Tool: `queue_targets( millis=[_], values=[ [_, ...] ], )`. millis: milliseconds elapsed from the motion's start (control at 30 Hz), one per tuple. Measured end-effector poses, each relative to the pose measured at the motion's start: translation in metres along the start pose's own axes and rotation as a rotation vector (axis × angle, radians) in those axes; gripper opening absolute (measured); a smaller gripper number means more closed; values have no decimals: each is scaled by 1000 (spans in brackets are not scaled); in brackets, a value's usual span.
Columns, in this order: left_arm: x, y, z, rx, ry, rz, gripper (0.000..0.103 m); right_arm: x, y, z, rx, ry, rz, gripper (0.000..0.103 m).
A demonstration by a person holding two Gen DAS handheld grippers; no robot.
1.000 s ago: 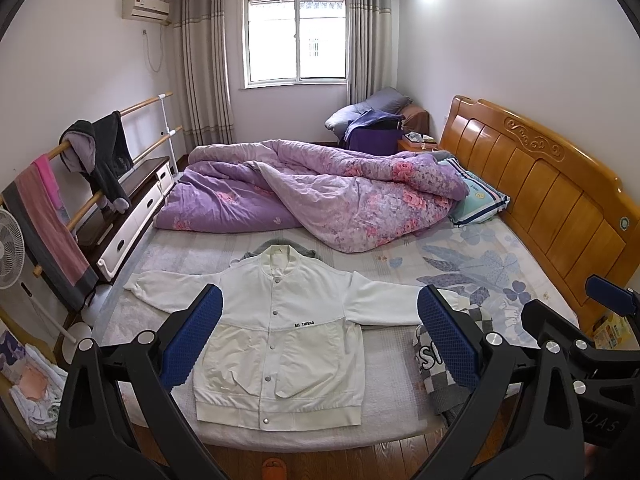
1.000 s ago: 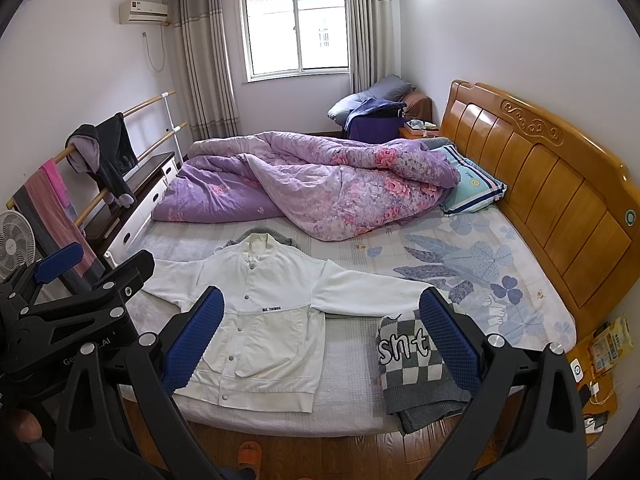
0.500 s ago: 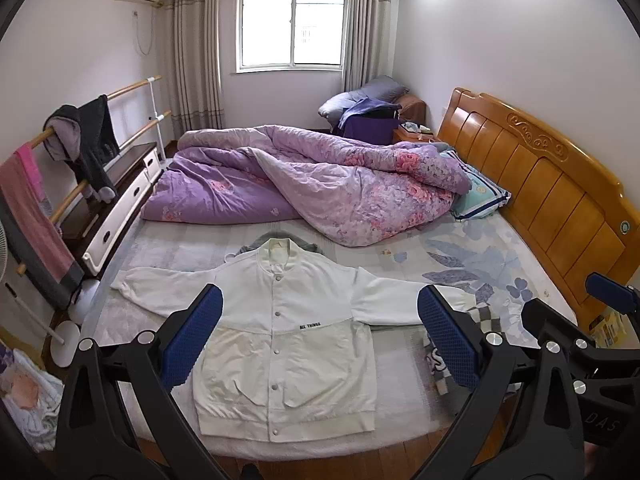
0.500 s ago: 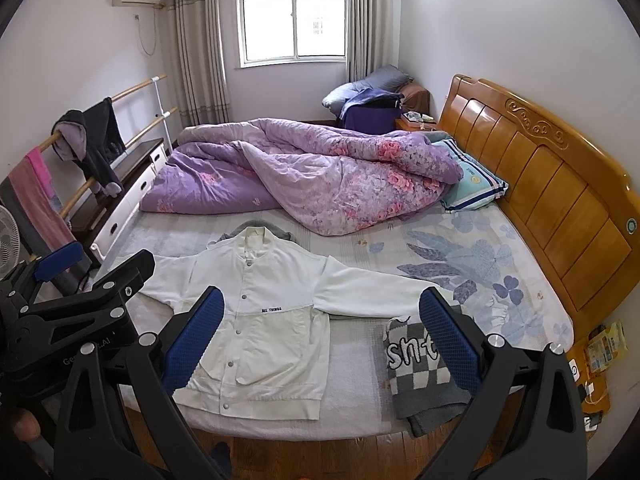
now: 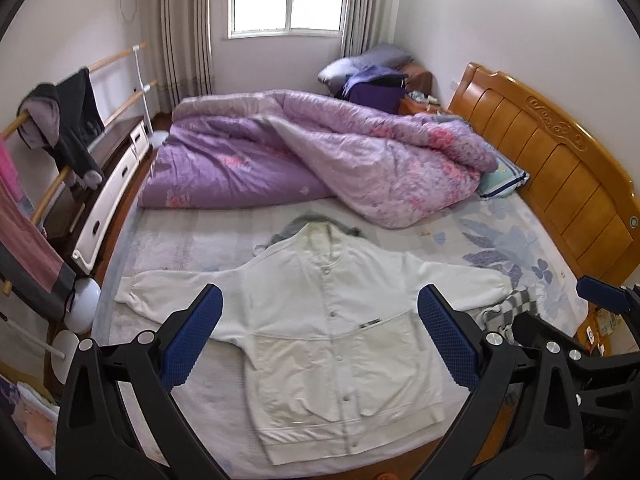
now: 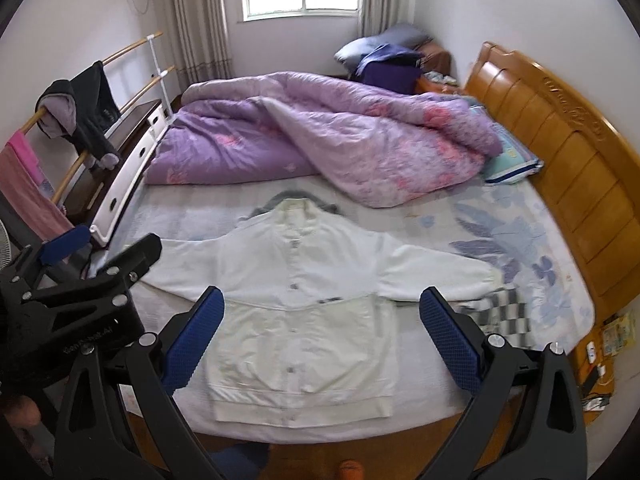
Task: Fold large clothes
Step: 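Grasp the white jacket's sleeve cuff with the left gripper while the right gripper pins the body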
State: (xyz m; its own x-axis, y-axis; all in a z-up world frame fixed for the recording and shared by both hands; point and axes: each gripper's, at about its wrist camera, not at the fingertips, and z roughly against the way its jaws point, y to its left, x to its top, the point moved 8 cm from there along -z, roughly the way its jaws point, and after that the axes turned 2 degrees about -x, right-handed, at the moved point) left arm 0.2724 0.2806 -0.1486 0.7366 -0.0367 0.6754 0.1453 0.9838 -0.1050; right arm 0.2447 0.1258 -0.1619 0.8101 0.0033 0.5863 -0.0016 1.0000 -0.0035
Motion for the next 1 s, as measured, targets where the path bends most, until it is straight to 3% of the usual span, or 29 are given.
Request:
queue_targets(
  millis=[167,300,367,533,700,767,900,1000],
  values=[
    [-3,77,-50,-3,94,51,98,14,54,-53,2,82,39,94],
    [-28,136,-104,-57,210,140,98,14,97,-108,18,158,83,94],
    [-43,164,-130,-45,268,179,98,12,112,-134,19,187,106,94],
    [-78,220,-187,-88,310,307,98,-4,158,-214,52,282,135,94],
    [-119,293,-241,-25,333,376,98,-23,195,-297,81,359,142,94],
    [-138,330,-262,-13,348,459,98,-30,207,-329,107,403,119,94],
    [-187,433,-303,25,346,733,98,-44,221,-380,116,430,121,94],
    [-204,501,-320,74,288,857,98,-52,223,-406,110,440,132,94]
  ],
)
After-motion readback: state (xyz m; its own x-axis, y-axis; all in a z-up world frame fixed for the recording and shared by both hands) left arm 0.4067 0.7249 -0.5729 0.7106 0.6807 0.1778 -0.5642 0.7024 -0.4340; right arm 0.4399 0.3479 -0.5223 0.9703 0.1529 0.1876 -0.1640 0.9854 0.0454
